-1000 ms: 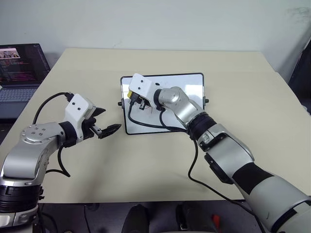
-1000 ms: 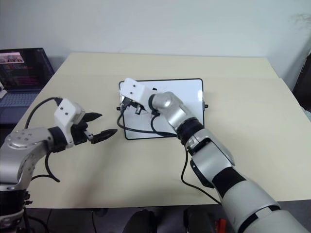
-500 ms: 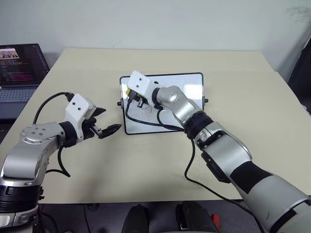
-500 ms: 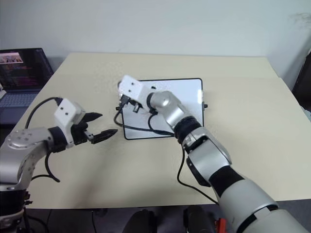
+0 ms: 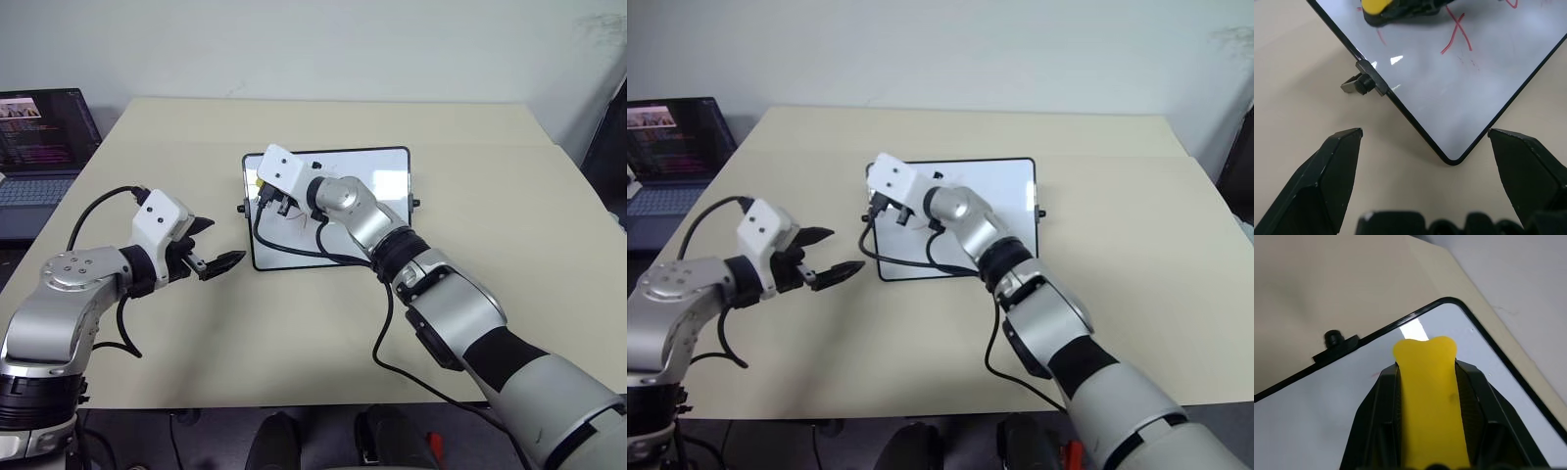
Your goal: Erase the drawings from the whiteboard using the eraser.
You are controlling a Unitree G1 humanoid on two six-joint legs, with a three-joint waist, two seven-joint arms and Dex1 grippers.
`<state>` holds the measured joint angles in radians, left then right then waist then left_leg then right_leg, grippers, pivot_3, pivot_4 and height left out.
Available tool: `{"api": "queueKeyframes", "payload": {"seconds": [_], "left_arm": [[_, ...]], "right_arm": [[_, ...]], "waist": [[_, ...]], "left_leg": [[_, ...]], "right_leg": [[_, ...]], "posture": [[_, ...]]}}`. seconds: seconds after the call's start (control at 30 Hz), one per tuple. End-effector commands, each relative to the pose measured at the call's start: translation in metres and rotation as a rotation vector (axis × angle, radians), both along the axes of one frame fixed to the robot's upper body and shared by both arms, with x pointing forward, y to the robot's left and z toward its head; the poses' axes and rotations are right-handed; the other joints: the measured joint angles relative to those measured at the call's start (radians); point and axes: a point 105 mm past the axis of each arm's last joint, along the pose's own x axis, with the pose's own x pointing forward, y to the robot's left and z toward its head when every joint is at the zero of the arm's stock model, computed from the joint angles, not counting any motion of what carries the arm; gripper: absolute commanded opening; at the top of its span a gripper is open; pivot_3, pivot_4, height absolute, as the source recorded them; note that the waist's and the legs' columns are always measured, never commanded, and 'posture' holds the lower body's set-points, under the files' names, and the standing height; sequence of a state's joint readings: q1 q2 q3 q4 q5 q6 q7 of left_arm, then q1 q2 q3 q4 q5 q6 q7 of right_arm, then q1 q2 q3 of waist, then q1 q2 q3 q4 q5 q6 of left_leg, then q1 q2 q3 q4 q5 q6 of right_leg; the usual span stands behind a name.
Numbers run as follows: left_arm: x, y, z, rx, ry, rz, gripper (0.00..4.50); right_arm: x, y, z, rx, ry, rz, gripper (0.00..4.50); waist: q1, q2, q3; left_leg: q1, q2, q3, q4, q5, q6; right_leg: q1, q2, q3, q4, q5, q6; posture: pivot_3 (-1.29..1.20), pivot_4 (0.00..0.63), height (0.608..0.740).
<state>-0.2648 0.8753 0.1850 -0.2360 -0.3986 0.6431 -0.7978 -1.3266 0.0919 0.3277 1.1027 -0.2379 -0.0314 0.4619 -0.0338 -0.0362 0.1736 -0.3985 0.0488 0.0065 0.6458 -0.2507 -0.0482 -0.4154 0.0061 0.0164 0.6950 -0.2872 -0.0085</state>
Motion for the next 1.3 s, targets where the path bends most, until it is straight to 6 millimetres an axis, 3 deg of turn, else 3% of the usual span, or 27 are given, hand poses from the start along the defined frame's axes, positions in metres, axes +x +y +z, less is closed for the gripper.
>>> {"api": "queueKeyframes", "payload": {"seconds": [0.03,0.3,0.4,0.6,0.67,0.9,0.97,1.17,1.3], "left_arm": [[-0.002,-0.005,0.010,0.008,-0.045,-0.023,4.50],[-0.002,-0.008,0.008,0.001,-0.040,-0.031,4.50],[-0.001,-0.009,0.007,0.001,-0.039,-0.036,4.50],[-0.001,-0.012,0.006,-0.004,-0.040,-0.042,4.50],[-0.001,-0.012,0.006,-0.008,-0.039,-0.044,4.50],[-0.002,-0.011,0.006,-0.009,-0.037,-0.045,4.50],[-0.001,-0.010,0.007,-0.006,-0.041,-0.041,4.50],[0.003,-0.002,0.013,0.001,-0.061,-0.007,4.50],[0.004,0.002,0.014,0.012,-0.069,0.010,4.50]], "right_arm": [[-0.006,0.004,-0.007,-0.039,0.052,0.049,1.19],[0.012,-0.016,0.020,0.050,-0.037,-0.069,1.19],[0.014,-0.019,0.014,0.027,-0.016,-0.074,1.19],[0.003,-0.019,-0.020,-0.088,0.105,0.002,1.19],[0.002,-0.019,-0.021,-0.092,0.108,0.011,1.19],[0.017,-0.025,0.021,0.028,-0.056,-0.093,1.19],[0.018,-0.027,0.017,0.011,-0.038,-0.094,1.19],[0.002,-0.023,-0.025,-0.133,0.112,0.025,1.18],[0.002,-0.018,-0.017,-0.124,0.050,0.019,1.18]], "waist": [[0.000,0.000,0.000],[0.003,0.000,0.000],[0.003,0.000,0.000],[0.001,0.000,0.000],[0.001,0.000,0.000],[0.002,0.000,0.000],[0.002,0.000,0.000],[0.001,0.000,0.000],[0.001,0.000,0.000]], "left_leg": [[0.000,0.000,0.000,0.000,0.000,0.000],[0.000,0.000,-0.001,0.001,0.000,0.000],[0.000,0.000,-0.001,0.001,0.000,0.000],[0.001,0.000,-0.001,0.001,0.000,0.000],[0.002,0.000,-0.001,0.001,0.000,0.000],[0.002,-0.001,-0.001,0.001,0.001,0.000],[0.001,-0.001,-0.001,0.001,0.001,0.000],[0.002,-0.001,-0.001,0.000,0.000,0.000],[0.003,0.000,-0.001,0.001,0.001,0.000]], "right_leg": [[0.000,0.000,0.000,0.000,0.000,0.000],[0.000,0.000,-0.001,0.002,0.000,0.000],[0.000,0.000,-0.001,0.002,0.000,0.000],[0.000,0.000,0.000,0.002,0.000,0.000],[0.001,0.000,0.000,0.002,0.000,0.000],[0.001,0.000,-0.001,0.003,0.000,0.000],[0.001,0.000,-0.001,0.003,0.000,0.000],[0.001,0.000,0.000,0.002,0.000,0.000],[0.001,0.000,-0.001,0.003,0.000,0.000]], "posture": [[0.00,0.150,0.740],[0.00,0.150,0.740],[0.00,0.150,0.740],[0.00,0.150,0.740],[0.00,0.150,0.740],[0.00,0.150,0.740],[0.00,0.150,0.740],[0.00,0.150,0.740],[0.00,0.150,0.740]]}}
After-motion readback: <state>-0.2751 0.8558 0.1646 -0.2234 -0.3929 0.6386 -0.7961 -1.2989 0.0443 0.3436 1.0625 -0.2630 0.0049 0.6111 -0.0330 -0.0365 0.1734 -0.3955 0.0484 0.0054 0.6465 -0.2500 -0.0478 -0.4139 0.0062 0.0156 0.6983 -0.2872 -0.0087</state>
